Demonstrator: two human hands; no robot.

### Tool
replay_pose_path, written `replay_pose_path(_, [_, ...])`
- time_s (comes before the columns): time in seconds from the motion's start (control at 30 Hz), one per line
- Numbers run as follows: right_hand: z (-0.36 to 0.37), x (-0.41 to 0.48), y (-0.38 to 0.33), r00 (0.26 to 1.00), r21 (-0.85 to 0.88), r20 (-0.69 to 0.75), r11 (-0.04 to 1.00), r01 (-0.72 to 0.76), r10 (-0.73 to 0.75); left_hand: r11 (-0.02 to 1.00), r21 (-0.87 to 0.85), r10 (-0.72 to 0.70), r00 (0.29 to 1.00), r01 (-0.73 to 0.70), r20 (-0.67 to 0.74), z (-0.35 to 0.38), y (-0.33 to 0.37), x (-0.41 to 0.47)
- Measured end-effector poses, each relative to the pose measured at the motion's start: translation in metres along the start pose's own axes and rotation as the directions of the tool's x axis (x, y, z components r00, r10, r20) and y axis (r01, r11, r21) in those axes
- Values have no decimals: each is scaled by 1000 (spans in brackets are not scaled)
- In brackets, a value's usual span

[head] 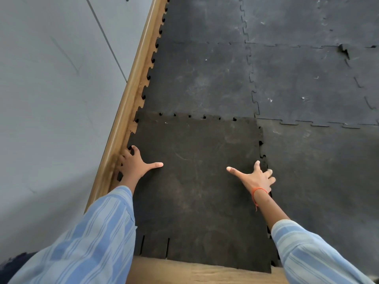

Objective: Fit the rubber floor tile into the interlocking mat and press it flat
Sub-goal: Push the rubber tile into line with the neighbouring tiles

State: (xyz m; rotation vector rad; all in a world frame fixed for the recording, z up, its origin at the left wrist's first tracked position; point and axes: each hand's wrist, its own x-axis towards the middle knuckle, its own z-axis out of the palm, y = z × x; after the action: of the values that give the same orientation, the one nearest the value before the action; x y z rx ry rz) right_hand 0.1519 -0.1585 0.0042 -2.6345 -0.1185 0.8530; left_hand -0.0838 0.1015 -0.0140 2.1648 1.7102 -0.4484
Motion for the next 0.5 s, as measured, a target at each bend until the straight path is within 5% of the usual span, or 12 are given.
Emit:
replay_pose_path(0.27, [-3,-3,-2,998,-116,-9,992,54,-55,1000,26,-20,997,18,71,-5,5,0])
replay_pose_path(0.37, [-6,-3,-7,994,-399,-27,913,83,-102,990,129,-65,992,51,106,-12,21,-3])
replay_pose_path(0.5, [-8,4,1,971,-495,129,835,240,-202,966,174,162,973,-190,163,-16,71,-9])
